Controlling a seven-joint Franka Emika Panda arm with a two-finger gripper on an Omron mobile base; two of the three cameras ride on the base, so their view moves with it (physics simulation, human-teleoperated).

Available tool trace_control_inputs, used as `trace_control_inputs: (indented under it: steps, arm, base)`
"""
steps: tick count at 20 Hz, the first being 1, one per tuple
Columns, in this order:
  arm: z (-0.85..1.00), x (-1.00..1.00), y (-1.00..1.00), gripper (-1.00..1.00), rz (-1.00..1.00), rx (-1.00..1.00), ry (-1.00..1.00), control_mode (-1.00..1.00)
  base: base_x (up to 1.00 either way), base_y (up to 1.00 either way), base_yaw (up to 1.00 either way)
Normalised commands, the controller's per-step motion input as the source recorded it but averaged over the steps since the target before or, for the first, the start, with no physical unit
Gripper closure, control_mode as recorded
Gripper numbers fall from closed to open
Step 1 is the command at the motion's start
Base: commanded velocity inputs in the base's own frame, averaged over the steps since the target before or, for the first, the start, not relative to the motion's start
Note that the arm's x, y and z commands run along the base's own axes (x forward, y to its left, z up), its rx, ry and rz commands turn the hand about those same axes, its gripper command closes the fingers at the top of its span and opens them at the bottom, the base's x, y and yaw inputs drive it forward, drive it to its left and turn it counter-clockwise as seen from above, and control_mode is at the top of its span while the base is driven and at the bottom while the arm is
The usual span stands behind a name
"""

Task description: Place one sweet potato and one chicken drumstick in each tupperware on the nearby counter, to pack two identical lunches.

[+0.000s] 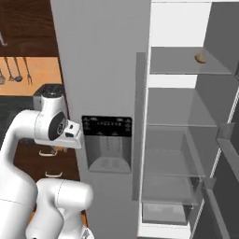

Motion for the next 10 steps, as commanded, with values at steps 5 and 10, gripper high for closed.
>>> trace_control_inputs:
  steps: [5, 10]
  arm:
    - [0.0, 0.0, 0.0, 1.0, 0.0, 0.0, 0.0, 1.0]
    - [0.0, 0.0, 0.0, 1.0, 0.0, 0.0, 0.0, 1.0]
  base:
    - [0.0, 1.0, 0.04]
    - [0.0, 1.0, 0.13]
